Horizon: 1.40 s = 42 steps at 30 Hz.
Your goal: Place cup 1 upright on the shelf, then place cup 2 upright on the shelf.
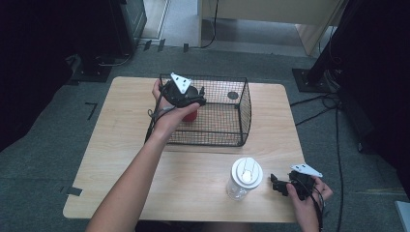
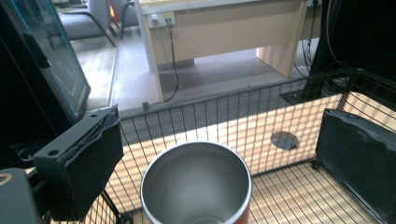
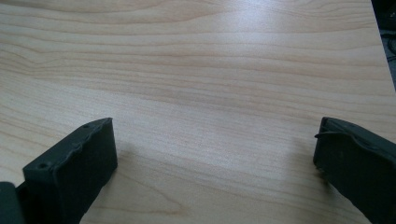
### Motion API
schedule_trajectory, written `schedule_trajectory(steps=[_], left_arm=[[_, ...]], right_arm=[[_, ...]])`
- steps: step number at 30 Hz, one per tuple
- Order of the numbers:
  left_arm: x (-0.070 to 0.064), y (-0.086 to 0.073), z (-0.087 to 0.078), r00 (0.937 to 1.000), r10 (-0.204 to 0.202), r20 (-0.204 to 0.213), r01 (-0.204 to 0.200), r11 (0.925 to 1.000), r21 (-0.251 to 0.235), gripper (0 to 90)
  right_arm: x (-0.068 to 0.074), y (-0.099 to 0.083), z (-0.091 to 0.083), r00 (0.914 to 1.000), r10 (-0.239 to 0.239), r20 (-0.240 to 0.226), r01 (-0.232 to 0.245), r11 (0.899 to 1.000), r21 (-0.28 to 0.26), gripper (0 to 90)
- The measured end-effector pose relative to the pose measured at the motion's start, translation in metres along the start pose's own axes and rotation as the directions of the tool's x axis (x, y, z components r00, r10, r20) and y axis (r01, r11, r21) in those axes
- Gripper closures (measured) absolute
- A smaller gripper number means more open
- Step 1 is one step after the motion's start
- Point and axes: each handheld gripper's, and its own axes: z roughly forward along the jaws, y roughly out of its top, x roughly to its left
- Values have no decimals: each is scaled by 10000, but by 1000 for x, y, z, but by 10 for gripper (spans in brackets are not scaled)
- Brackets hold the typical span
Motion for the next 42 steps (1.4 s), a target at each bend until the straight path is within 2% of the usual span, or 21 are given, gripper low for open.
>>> schedule_trajectory(steps=[2, 5, 11, 17, 22, 25, 26, 27, 30, 31, 33, 35, 36, 40, 42], left_arm=[[0, -1, -3, 9999, -28, 98, 28, 10000, 58, 14], [1, -7, -17, 9997, 117, 214, -124, 9994, 327, 14], [4, -19, -35, 9993, 335, 172, -344, 9978, 569, 14], [14, -35, -53, 9998, 201, 62, -206, 9964, 822, 0], [19, -47, -71, 9993, 362, 42, -364, 9952, 911, 0], [20, -56, -86, 9985, 442, 315, -468, 9950, 887, 0], [21, -59, -89, 9980, 393, 490, -435, 9950, 899, 0], [21, -59, -89, 9980, 393, 490, -435, 9950, 899, 0], [21, -71, -99, 9957, 415, 828, -504, 9928, 1083, 0], [22, -79, -105, 9953, 383, 887, -484, 9922, 1153, 0], [24, -84, -108, 9951, 374, 917, -487, 9910, 1247, 0], [25, -90, -115, 9941, 201, 1068, -348, 9899, 1376, 0], [26, -95, -121, 9937, 226, 1096, -380, 9893, 1411, 0], [30, -104, -127, 9941, 262, 1051, -419, 9878, 1498, 0], [35, -111, -130, 9955, 298, 902, -437, 9866, 1569, 0]], right_arm=[[0, 0, 0, 10000, 2, 1, -2, 10000, 0, 0], [0, 0, 0, 10000, -10, -1, 10, 10000, -3, 0], [0, 0, 0, 10000, -13, 0, 13, 10000, -2, 0], [0, 0, 0, 10000, -12, 38, 12, 10000, 2, 0], [0, 1, 1, 10000, -7, 48, 7, 10000, -1, 0], [0, 1, 1, 10000, 2, 70, -2, 10000, 11, 0], [0, 1, 1, 10000, 6, 71, -6, 10000, -10, 0], [0, 1, 1, 10000, 6, 71, -6, 10000, -10, 0], [1, 2, 2, 9999, 54, 112, -53, 10000, -15, 0], [1, 2, 2, 9999, 61, 108, -61, 10000, -10, 0], [1, 2, 2, 9999, 62, 108, -62, 10000, -9, 0], [1, 2, 2, 9999, 50, 108, -49, 10000, -7, 0], [2, 3, 3, 9999, 81, 131, -81, 10000, 2, 0], [3, 3, 3, 9997, 135, 191, -134, 9999, -6, 0], [3, 3, 4, 9997, 127, 194, -127, 9999, -13, 0]])
